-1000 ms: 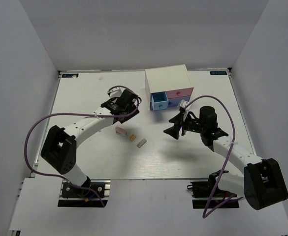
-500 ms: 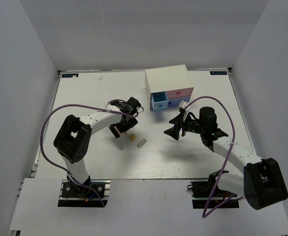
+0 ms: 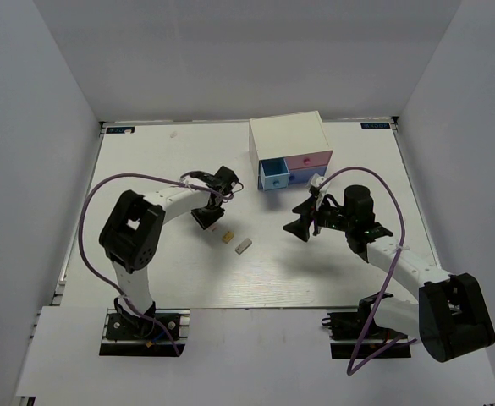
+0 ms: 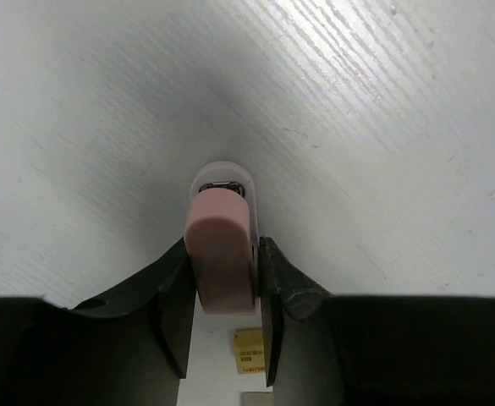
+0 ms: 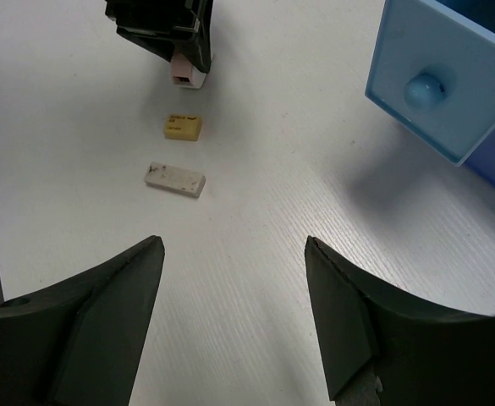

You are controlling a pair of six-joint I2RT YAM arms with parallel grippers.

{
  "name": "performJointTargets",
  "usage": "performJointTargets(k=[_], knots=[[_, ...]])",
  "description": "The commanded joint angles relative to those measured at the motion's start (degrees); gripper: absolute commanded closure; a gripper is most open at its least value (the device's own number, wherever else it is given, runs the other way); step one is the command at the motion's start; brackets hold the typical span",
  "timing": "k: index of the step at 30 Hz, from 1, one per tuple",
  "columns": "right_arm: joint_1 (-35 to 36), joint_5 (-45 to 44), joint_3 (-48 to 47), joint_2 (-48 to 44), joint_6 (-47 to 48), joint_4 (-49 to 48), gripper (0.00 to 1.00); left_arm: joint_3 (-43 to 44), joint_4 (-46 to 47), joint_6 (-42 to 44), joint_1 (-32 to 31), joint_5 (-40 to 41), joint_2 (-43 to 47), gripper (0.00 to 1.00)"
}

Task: Sort the stationery into containers
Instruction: Pick up the stationery from the center of the board, then place the stationery in the drawer.

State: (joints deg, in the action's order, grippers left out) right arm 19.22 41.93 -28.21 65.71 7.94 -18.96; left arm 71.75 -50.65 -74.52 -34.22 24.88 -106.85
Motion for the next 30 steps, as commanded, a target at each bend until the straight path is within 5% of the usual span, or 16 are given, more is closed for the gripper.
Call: performJointTargets(k=[1, 7, 15, 23, 30], knots=[[-0.24, -0.01, 0.43, -1.11, 0.4, -1.08, 0.26, 2.17, 2.57, 2.87, -0.75, 3.59, 4.97, 0.86], [-0.41, 1.04, 0.7, -0.94, 0.76, -0.99, 0.26, 1.04, 22.64, 19.21, -1.91, -2.11, 11.92, 1.0], [-0.33, 2.36, 0.35, -0.85, 1.19, -0.81, 0.59, -2.92, 46.06, 41.0, -5.16, -12.21, 17.81, 1.0], [-0.5, 2.54, 0.96, -1.2, 1.72, -0.73, 0.59, -8.81, 68.12, 59.3, -5.77, -36.27, 18.61, 1.0], [-0.68, 2.45, 1.49, -2.25, 1.81, -0.46, 0.59, -3.37, 73.51, 65.11, -4.63, -37.28, 13.34, 1.0]])
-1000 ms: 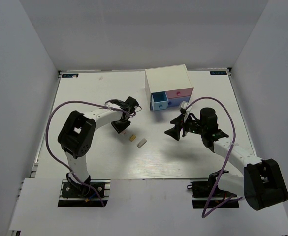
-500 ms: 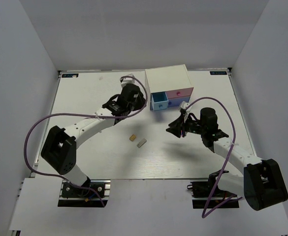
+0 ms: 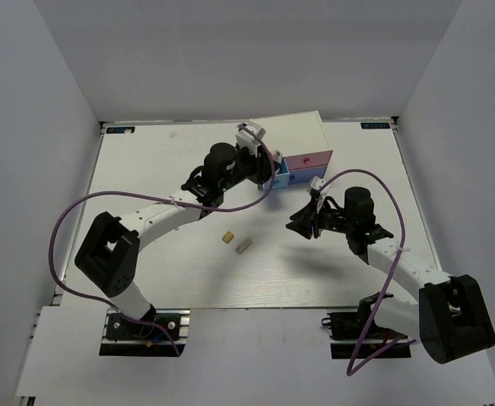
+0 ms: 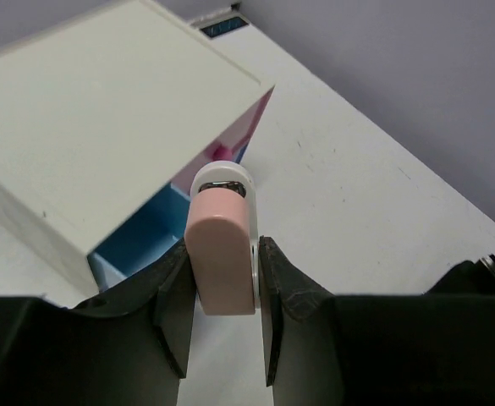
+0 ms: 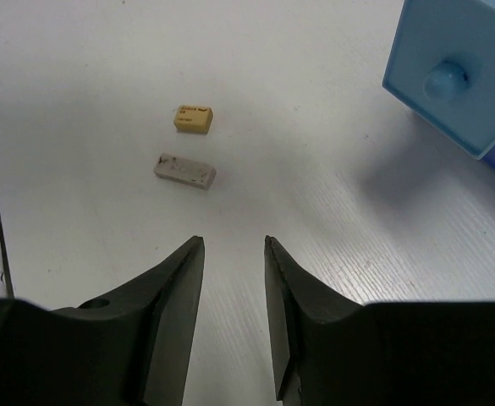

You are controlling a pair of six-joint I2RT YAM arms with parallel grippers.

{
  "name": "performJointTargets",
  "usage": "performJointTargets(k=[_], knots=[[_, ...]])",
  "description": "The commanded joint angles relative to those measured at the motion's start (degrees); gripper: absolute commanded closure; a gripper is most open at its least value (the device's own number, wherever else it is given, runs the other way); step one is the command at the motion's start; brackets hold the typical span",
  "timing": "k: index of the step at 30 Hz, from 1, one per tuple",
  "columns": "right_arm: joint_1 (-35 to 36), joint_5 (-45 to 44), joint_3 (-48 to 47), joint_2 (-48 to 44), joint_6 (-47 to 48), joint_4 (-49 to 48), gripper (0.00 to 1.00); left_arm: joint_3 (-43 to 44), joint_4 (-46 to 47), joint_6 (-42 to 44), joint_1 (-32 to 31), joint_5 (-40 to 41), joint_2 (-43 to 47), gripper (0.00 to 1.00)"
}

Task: Sort the stationery into containers
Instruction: Place the stationery in the drawer.

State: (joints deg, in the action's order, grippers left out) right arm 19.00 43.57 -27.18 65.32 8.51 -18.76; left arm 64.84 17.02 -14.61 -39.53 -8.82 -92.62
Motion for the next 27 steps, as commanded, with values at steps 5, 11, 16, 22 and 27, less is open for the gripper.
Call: performJointTargets(k=[5, 11, 16, 22, 27], knots=[[-0.55, 0.81, 1.08, -2.21, 1.15, -0.75, 0.55, 6.61, 6.45, 7.13, 0.68, -4.18, -5.28, 1.0], [-1.16, 0.2, 1.51, -3.0, 1.24, -0.84, 0.46, 9.25, 5.14, 7.84, 0.68, -4.19, -10.03, 1.0], [-1.34, -0.06, 1.78, -3.27, 1.33, -1.1, 0.4, 9.25, 5.13, 8.37, 0.68, -0.94, -10.04, 0.86], [-1.34, 0.28, 1.25, -2.22, 1.24, -1.8, 0.4, 9.25, 5.13, 8.37, 0.16, 2.84, -10.04, 0.49], [-1.34, 0.37, 0.38, -0.99, 1.33, -2.59, 0.4, 9.25, 5.13, 8.37, 0.15, 3.37, -10.04, 0.38]])
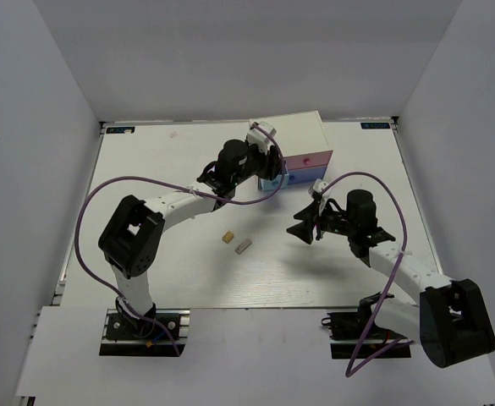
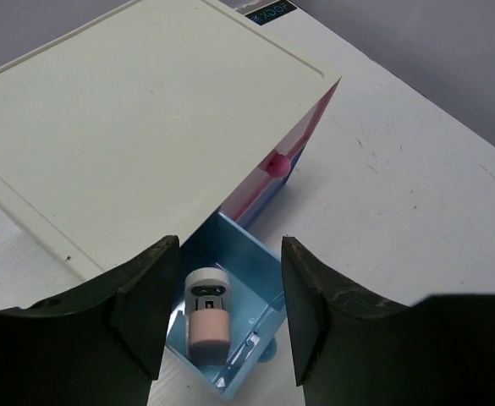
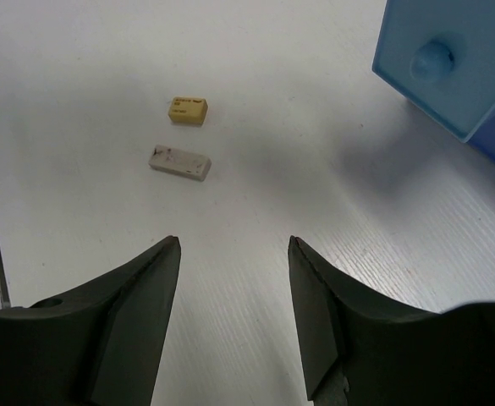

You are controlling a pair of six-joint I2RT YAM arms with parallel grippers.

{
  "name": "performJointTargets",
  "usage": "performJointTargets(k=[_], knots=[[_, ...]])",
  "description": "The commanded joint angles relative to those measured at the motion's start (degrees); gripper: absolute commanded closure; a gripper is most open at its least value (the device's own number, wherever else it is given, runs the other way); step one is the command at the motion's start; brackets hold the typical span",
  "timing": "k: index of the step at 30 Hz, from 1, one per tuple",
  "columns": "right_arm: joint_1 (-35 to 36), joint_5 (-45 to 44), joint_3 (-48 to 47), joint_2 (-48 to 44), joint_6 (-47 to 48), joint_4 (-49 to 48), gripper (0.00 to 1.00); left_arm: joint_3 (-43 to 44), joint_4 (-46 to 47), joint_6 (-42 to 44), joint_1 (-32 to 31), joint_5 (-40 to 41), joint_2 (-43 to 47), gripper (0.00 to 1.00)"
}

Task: Sort the stationery into containers
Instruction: Place the stationery in the drawer, then close the drawer at the center of the board.

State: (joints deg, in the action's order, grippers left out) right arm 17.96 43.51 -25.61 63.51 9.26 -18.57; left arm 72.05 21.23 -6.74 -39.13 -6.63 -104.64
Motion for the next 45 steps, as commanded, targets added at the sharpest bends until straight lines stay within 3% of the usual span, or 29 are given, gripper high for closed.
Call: performJointTargets(k=[1, 3, 4, 7, 8, 9, 13, 16, 18, 22, 28, 39, 45], knots=[[-0.38, 0.44, -1.46, 1.0, 0.59, -2.96, 0.4, 2.04, 0.91, -0.11, -0.24, 1.18, 1.98, 0.38], [-0.55, 1.05, -2.08, 1.88, 0.59, -4.1, 0.46, 1.34, 1.87, -0.72, -0.24, 1.18, 3.12, 0.38], [-0.21, 1.05, -2.52, 2.23, 0.76, -4.54, 0.59, 1.34, 2.4, -1.34, -0.24, 1.18, 3.13, 0.42], [-0.29, 1.58, -4.62, 5.03, 1.11, -6.56, 0.82, 0.81, 3.11, -2.66, -0.24, 0.66, 5.22, 0.64], [-0.29, 1.76, -6.02, 6.35, 1.2, -6.92, 0.84, 0.81, 3.11, -2.66, -0.24, 0.66, 5.76, 0.79], [-0.29, 1.76, -6.64, 6.98, 1.72, -7.18, 0.86, 0.81, 3.11, -3.36, -0.24, 0.66, 6.37, 0.84], [-0.2, 2.37, -11.38, 13.11, 4.18, -8.06, 0.87, -2.08, 4.78, -5.03, -0.24, 1.8, 10.85, 0.9], [-0.11, 1.67, -14.72, 16.55, 5.68, -8.06, 0.87, -6.3, 4.78, -7.05, -0.24, 4.87, 16.03, 0.78], [-0.11, 0.44, -16.84, 18.84, 7.0, -7.71, 0.87, -10.78, 4.78, -8.72, -0.24, 7.94, 18.76, 0.58], [0.06, -1.67, -21.76, 23.94, 9.37, -6.04, 0.87, -18.25, 0.23, -17.06, 0.38, 14.61, 25.17, 0.32], [0.41, -7.02, -28.43, 29.48, 9.9, -5.08, 0.87, -26.6, -10.15, -30.92, 0.38, 22.01, 31.42, 0.15], [0.94, -10.81, -34.95, 34.58, 9.29, -4.9, 0.8, -33.72, -15.34, -38.6, 0.38, 21.4, 33.98, 0.15], [2.17, -13.89, -38.46, 37.22, 8.68, -3.41, 0.74, -31.45, -20.7, -38.61, 0.38, 20.17, 30.38, 0.13]])
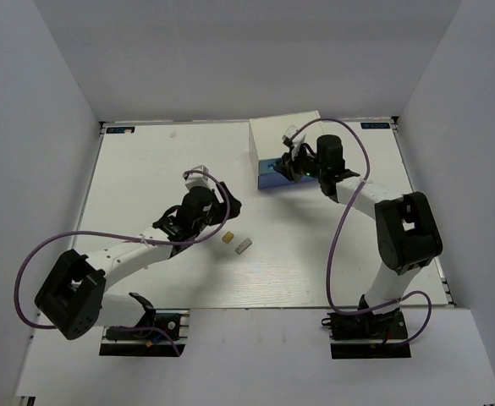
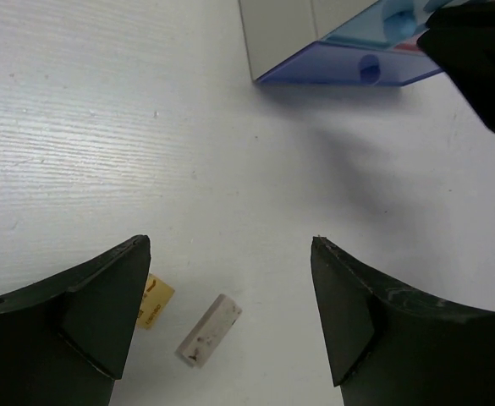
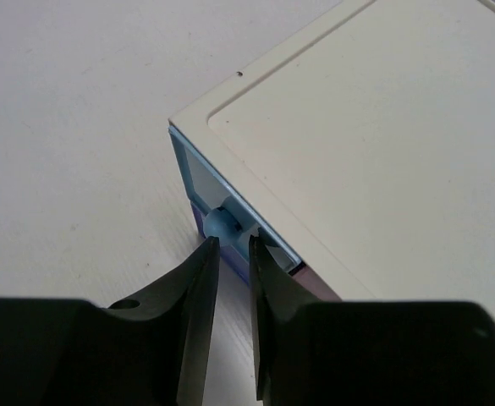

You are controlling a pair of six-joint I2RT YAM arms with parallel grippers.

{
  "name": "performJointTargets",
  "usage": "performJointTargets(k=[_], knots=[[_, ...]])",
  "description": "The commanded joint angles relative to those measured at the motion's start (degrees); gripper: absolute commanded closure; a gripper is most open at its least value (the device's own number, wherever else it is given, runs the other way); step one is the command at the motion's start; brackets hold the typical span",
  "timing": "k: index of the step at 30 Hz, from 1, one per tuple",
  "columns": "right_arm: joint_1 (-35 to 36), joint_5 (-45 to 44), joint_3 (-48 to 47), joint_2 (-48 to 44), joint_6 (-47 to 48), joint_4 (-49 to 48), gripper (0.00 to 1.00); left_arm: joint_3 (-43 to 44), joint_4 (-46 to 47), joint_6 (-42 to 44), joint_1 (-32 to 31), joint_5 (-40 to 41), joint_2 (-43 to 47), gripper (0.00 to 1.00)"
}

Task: Sort the stationery into containers
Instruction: Close the drawer at the center of the board, then open the drawer at the center of the board.

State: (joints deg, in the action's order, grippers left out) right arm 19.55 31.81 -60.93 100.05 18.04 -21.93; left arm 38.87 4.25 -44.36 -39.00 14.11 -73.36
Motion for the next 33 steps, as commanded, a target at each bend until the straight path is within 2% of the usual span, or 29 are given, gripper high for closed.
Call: performJointTargets(k=[1, 9, 12, 14, 15, 17, 21, 25, 28, 29, 30, 31, 33], knots=[[0.66, -2.28, -3.49, 0.93, -0.03, -0.04, 0.72, 2.43, -3.72, -0.47, 0.24, -0.57, -1.51, 0.13], [0.67, -2.55, -2.18, -0.55, -0.38, 0.92, 0.71, 7.52, -9.51, 6.29, 0.24, -5.67, -8.19, 0.13], [0.58, -2.19, 2.63, -3.88, -0.81, 1.9, 0.64, 9.2, -11.19, 9.46, -0.37, -7.17, -11.36, 0.15], [0.4, -2.63, 5.37, -5.47, -1.25, -0.38, 0.52, 9.99, -11.81, 11.48, -0.37, -8.3, -11.98, 0.16], [0.23, -2.81, 8.42, -7.66, -2.21, -0.83, 0.35, 10.52, -11.81, 12.27, -0.37, -9.0, -12.94, 0.18], [0.14, -3.6, 9.94, -8.9, -3.62, -0.83, 0.1, 10.52, -12.51, 13.06, -0.37, -9.01, -13.65, 0.21], [-0.56, -5.35, 14.85, -12.77, -8.79, -1.09, 0.1, 12.1, -15.14, 14.21, -0.37, -7.35, -15.58, 0.24], [-2.67, -12.82, 19.35, -13.83, -20.29, -3.99, 0.1, 12.63, -17.08, 14.21, -0.89, -5.59, -16.2, 0.25], [-4.51, -15.02, 18.92, -12.25, -28.73, -4.34, 0.3, 12.63, -17.61, 14.21, -0.9, -5.58, -16.2, 0.25], [-5.74, -15.29, 18.65, -10.94, -31.72, -4.08, 0.42, 12.63, -17.61, 14.21, -0.9, -5.58, -15.68, 0.25], [-6.1, -15.64, 17.43, -10.49, -34.62, -3.91, 0.48, 12.63, -17.61, 14.21, -0.9, -5.58, -15.67, 0.25], [-7.41, -15.81, 17.16, -9.79, -35.79, -3.82, 0.53, 12.63, -18.22, 13.69, -0.9, -4.97, -15.67, 0.25], [-8.03, -15.03, 16.54, -7.59, -39.74, -4.17, 0.56, 12.1, -18.23, 13.68, -0.9, -4.97, -15.14, 0.25]])
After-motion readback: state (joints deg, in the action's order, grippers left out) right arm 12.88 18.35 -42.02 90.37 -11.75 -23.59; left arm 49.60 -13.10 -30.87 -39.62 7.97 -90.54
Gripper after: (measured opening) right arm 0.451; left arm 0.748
